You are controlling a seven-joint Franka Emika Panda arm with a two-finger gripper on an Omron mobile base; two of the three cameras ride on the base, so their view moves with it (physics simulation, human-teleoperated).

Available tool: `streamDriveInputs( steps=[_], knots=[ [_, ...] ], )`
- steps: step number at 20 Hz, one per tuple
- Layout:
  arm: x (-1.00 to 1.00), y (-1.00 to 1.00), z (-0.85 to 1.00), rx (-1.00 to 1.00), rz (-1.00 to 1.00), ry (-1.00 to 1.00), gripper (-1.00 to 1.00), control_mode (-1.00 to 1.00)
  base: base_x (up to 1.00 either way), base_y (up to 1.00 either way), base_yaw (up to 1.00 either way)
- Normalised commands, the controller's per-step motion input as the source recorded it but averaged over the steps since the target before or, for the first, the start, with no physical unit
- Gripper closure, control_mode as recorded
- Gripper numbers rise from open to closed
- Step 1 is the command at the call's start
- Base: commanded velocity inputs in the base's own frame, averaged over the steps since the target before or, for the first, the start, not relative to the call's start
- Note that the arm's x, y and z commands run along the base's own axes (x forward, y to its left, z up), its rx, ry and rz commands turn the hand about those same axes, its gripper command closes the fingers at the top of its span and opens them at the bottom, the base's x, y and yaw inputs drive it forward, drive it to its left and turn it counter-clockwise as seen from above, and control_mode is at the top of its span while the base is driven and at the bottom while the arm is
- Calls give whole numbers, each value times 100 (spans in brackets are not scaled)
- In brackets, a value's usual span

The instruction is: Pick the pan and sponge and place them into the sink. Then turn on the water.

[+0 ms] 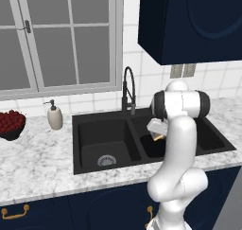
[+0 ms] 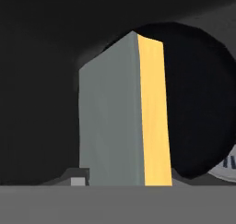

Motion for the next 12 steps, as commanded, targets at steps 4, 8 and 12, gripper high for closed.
streamDriveInputs(
  steps=[4,8,12],
  knots=[
    [49,-9,-42,-3,0,8,100,-100,0,0,0],
    [31,-14,-30,-6,0,9,100,-100,0,0,0],
    [0,0,-39,-13,0,7,100,-100,0,0,0]
  ],
)
